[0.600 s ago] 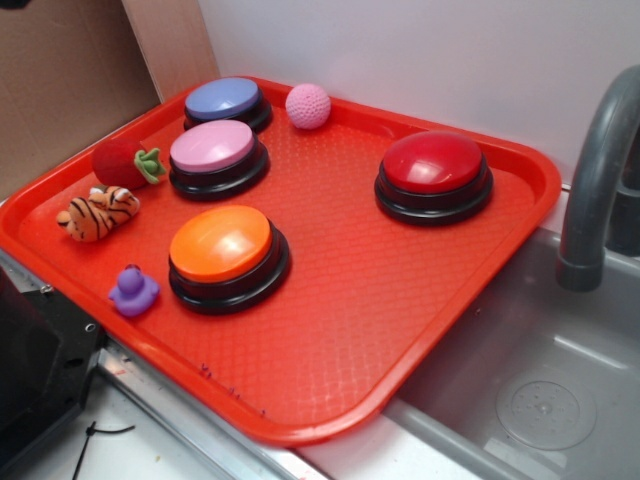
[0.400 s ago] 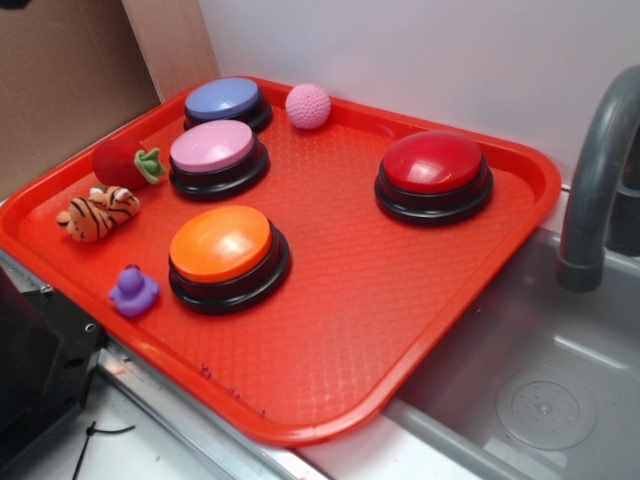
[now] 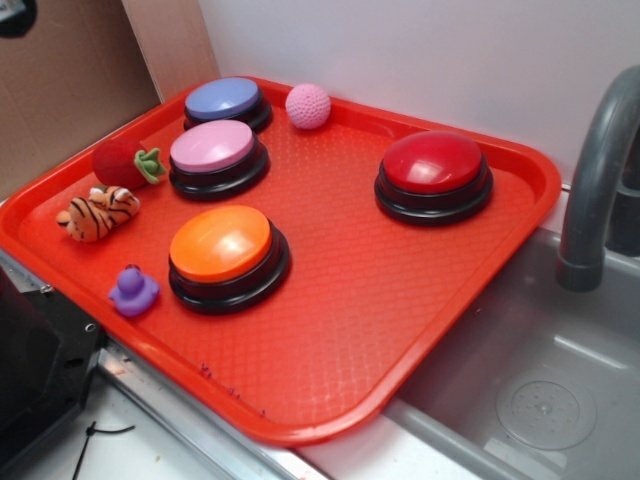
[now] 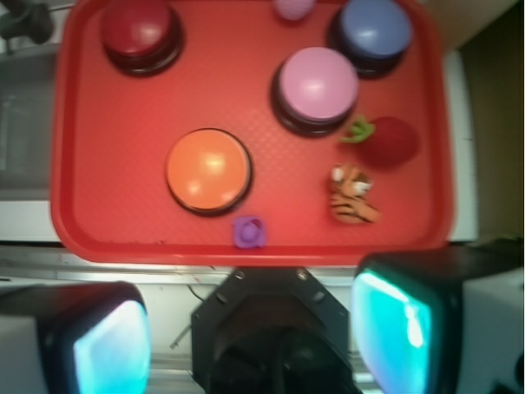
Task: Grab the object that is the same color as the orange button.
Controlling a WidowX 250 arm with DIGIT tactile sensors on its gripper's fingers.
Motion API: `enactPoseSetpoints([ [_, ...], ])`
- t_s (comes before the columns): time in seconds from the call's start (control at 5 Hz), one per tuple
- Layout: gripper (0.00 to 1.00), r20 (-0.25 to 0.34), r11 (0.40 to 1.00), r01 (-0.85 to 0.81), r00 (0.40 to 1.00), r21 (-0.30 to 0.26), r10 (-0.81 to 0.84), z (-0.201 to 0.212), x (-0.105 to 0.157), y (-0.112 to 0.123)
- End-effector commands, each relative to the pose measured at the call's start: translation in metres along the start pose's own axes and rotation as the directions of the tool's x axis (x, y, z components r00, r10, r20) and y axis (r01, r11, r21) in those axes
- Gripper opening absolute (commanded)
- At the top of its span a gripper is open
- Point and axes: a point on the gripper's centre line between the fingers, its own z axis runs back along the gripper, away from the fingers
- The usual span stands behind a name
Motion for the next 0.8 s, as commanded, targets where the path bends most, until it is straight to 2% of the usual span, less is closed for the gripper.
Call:
enactPoseSetpoints([
  [0.0, 1.0, 0.076, 0.996, 0.088, 0.993, -0.006, -0.087, -0.04, 0.001, 0.037],
  [0.2, 1.0, 0.082, 0.999, 0.053, 0.995, -0.004, -0.053, -0.07, -0.002, 0.056],
  [0.4, 1.0, 0.038, 0.997, -0.05, 0.998, 0.064, 0.047, -0.097, 0.0, 0.068],
  [0.6, 1.0, 0.025, 0.989, -0.084, 0.996, 0.121, 0.082, -0.12, 0.002, 0.076],
])
